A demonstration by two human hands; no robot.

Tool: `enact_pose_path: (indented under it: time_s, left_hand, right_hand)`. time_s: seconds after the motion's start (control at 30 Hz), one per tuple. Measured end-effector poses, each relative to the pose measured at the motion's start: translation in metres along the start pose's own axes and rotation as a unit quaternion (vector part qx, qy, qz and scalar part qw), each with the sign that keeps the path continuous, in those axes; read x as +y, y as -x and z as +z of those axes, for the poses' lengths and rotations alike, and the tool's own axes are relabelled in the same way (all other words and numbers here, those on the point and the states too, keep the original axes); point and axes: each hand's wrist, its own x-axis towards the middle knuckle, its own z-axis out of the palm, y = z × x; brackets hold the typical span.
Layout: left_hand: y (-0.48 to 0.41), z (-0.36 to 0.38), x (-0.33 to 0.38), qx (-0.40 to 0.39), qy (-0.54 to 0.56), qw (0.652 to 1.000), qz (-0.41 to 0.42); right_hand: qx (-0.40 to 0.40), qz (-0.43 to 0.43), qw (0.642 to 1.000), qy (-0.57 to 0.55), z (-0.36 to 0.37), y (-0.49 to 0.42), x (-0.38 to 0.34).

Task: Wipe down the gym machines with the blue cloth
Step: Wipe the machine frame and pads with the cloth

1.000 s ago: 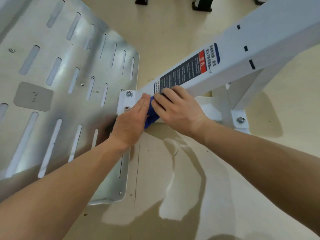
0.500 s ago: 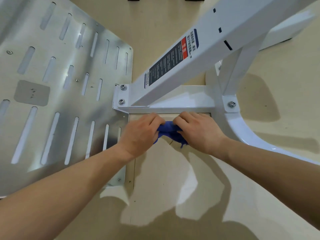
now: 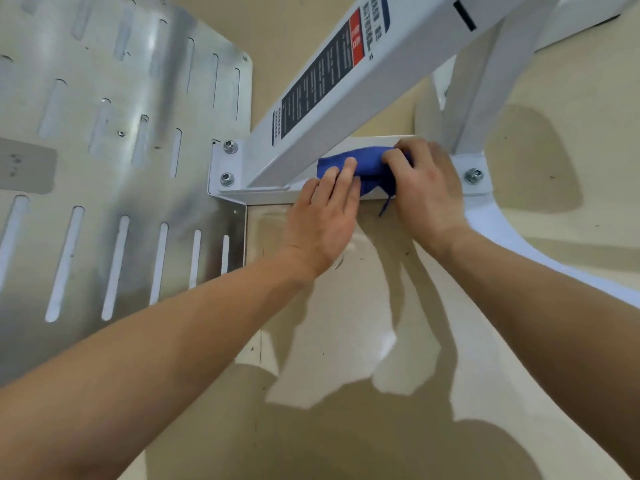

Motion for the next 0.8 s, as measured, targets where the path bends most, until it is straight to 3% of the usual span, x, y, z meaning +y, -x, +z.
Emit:
enact_pose_path:
  time_s: [0.07, 0.13, 0.37, 0.53, 0.63, 0.7, 0.8]
  left_hand:
    - [0.000, 0.011, 0.012, -0.091, 0.038, 0.993, -0.063]
    - [0.003, 0.021, 0.019, -0.130, 0.095, 0.982, -0.095]
    - [-0.019, 0.038, 0.002, -0.152, 0.066, 0.982, -0.085]
    - [-0.045, 0.044, -0.007, -0.166, 0.085, 0.976, -0.110]
    - [-0.018, 0.038, 0.002, -0.126, 0.096, 0.984, -0.080]
    - [-0.006, 0.036, 0.003, -0.141, 0.079, 0.985, -0.055]
    - [-0.016, 0.037, 0.000, -0.134, 0.072, 0.984, -0.095]
  right_hand:
    - [-0.013, 0.001, 1.000, 0.011, 0.017, 0.009, -0.001]
    - [-0.040, 0.006, 0.999, 0.002, 0.030, 0.016, -0.005]
    - [-0.152, 0.009, 0.988, -0.032, 0.038, -0.015, 0.010]
    - [-0.120, 0.050, 0.991, -0.040, 0.049, -0.040, 0.007]
    - [-0.086, 0.074, 0.992, -0.057, 0.052, -0.005, -0.002]
    - [-0.068, 0.071, 0.994, -0.051, 0.052, 0.011, -0.006]
    - [-0.112, 0.053, 0.991, -0.044, 0.048, -0.007, -0.006]
